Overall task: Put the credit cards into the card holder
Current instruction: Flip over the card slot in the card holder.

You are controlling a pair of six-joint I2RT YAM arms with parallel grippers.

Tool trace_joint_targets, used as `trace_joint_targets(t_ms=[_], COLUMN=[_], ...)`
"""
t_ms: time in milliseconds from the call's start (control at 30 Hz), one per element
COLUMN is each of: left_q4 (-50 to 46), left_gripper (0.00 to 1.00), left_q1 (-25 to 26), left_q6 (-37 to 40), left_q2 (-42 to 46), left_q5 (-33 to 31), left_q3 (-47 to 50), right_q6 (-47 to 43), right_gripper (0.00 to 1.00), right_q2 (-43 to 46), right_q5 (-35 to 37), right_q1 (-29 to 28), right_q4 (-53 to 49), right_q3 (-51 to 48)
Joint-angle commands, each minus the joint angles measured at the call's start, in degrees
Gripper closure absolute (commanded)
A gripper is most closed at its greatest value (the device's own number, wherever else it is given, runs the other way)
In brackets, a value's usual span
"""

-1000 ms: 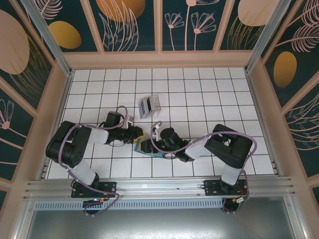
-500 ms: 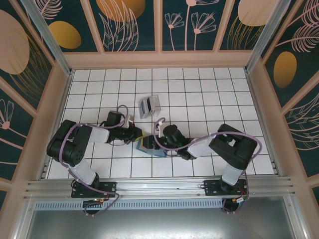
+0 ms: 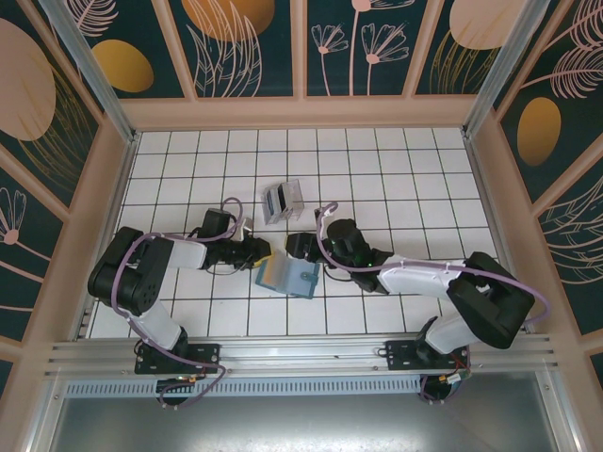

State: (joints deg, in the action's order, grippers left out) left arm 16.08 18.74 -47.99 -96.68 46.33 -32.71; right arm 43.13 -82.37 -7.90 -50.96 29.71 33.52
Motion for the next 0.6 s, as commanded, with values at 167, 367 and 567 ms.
trace_joint_targets(t_ms=[167,367,567], left_q4=[-0.89,-0.62,0.14], left_gripper=[0.38,0.38,0.38], left_q1=[0.07,0.07,0.07], left_q6=[0.01,0.18,0.00], left_q2=[3.34,2.41,1.19], left_q5=[0.91,2.50,2.96], left_q3=[-1.12,-0.87,-0.90], right_q6=[1.06,3.83,5.36], right_gripper=[0.61,0.81,0.89], right_q2=[-7.35,-15.90,-20.15], right_q5=[-5.11,-8.46,-9.28], right_q1=[-4.79,-5.55,-5.82], right_q4=[3.59,12.88,16.61], right_q3=[1.18,0.70,1.43])
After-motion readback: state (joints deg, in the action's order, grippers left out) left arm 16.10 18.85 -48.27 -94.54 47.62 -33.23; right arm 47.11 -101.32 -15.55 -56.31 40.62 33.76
